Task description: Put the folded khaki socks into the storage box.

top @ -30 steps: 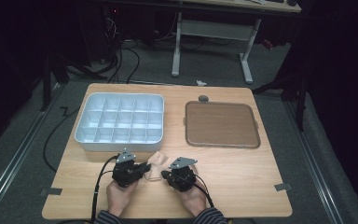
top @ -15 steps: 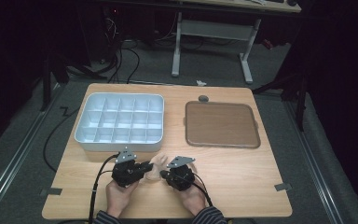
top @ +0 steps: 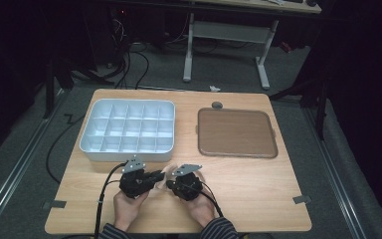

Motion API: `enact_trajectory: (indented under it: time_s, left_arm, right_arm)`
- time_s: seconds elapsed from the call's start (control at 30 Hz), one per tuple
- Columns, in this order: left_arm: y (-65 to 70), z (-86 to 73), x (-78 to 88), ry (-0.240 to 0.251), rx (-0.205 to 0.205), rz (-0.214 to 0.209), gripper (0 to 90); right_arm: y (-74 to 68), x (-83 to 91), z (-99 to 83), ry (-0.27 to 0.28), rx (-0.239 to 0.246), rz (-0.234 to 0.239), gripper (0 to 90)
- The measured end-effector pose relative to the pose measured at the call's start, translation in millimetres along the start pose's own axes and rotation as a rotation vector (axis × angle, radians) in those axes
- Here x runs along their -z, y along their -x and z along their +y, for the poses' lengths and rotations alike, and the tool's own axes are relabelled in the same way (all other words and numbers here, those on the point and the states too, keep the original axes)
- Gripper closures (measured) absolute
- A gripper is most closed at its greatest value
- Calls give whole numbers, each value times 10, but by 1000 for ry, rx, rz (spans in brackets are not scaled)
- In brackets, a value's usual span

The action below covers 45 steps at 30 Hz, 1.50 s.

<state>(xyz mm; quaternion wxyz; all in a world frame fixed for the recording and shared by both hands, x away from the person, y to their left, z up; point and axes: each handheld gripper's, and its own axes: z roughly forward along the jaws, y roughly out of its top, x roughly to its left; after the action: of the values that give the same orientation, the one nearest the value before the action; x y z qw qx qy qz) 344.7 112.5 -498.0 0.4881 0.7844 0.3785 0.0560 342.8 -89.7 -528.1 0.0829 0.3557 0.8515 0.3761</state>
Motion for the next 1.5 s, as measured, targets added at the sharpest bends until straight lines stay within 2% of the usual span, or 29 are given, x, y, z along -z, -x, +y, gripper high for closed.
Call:
enact_trajectory:
  time_s: [0.17,0.3,0.43,0.6,0.77,0.9,1.07,1.2,1.33,1.5]
  left_arm:
    - [2,-8,-17,-16,-7,17,826]
    - [-1,-5,-7,-14,4,29,826]
    - [7,-5,-7,-14,3,35,826]
    - [21,-2,-19,-10,11,37,826]
    - [33,3,-24,-15,10,38,826]
    - [33,3,-22,-15,10,40,826]
    - [30,6,-14,-11,10,41,825]
    - [39,12,-18,-9,9,37,825]
    - [64,26,-26,-7,3,33,825]
    - [94,56,-29,2,-6,24,824]
  right_arm:
    - [-50,44,-11,26,28,-30,789]
    - [-42,262,-20,77,11,-54,761]
    - [49,478,-90,104,-5,-125,747]
    - [243,702,-251,120,-63,-215,717]
    - [353,770,-363,124,-98,-269,664]
    - [427,764,-409,133,-134,-293,641]
    - [504,716,-431,113,-169,-290,650]
    - [558,657,-458,91,-191,-268,736]
    - [554,618,-471,77,-185,-258,839]
    - [533,591,-469,69,-175,-247,860]
